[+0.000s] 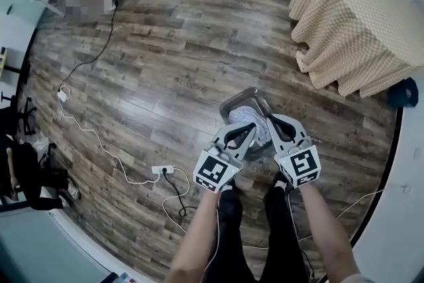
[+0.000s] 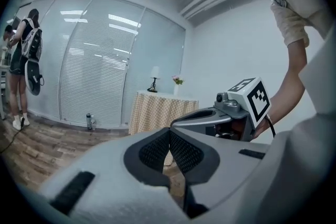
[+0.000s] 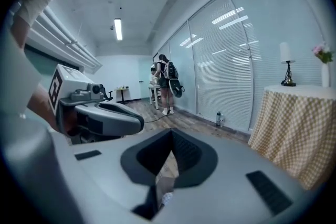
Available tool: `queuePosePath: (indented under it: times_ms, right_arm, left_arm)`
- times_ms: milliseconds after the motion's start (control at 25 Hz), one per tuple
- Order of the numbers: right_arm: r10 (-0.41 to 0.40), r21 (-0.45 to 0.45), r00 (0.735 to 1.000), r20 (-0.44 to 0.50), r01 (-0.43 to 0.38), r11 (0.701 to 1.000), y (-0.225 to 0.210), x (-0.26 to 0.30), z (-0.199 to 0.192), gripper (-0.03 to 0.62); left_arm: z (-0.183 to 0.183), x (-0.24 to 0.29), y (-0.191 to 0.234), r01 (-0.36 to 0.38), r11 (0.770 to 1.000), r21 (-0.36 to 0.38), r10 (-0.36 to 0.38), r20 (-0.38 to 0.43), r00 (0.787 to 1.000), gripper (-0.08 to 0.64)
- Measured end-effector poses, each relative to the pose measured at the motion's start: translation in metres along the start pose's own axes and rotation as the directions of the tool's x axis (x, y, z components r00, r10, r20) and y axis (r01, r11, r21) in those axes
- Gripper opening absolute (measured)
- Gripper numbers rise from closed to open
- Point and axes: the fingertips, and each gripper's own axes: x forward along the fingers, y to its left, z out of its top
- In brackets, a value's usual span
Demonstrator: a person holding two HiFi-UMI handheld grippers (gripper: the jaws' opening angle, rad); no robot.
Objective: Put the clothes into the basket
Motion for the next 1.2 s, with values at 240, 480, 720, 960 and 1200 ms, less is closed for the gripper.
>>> queuePosePath:
  times_ms: [240, 480, 720, 960, 1200]
  right_arm:
    - [-0.02, -0.01, 0.998, 0.057, 0.02, 1.0, -0.008, -0.026, 0.11, 0.02]
    - [-0.057, 0.063, 0.987, 0.149, 0.048, 0.997, 0.002, -0.075, 0.185, 0.02]
    - [0.003, 0.122, 0.973, 0.232, -0.032, 0.992, 0.046, -0.115, 0.222, 0.021]
    - [0.004, 0.091, 0.974, 0.225, -0.025, 0.996, 0.054, -0.146, 0.23, 0.021]
    - [0.034, 0.031, 0.981, 0.193, -0.04, 0.999, 0.052, -0.162, 0.229, 0.02]
  left_arm:
    - [0.092, -0.027, 0.008, -0.016, 1.0, 0.015, 0.015, 0.023, 1.0, 0.012]
    - [0.162, -0.053, -0.024, -0.022, 1.0, -0.014, 0.023, 0.079, 0.997, 0.012]
    - [0.2, -0.085, -0.06, -0.003, 1.0, 0.011, 0.002, 0.079, 0.997, 0.012]
    - [0.203, -0.103, -0.074, -0.031, 0.999, 0.012, 0.03, 0.082, 0.996, 0.012]
    - [0.222, -0.096, -0.088, 0.008, 0.999, 0.041, -0.011, 0.092, 0.996, 0.012]
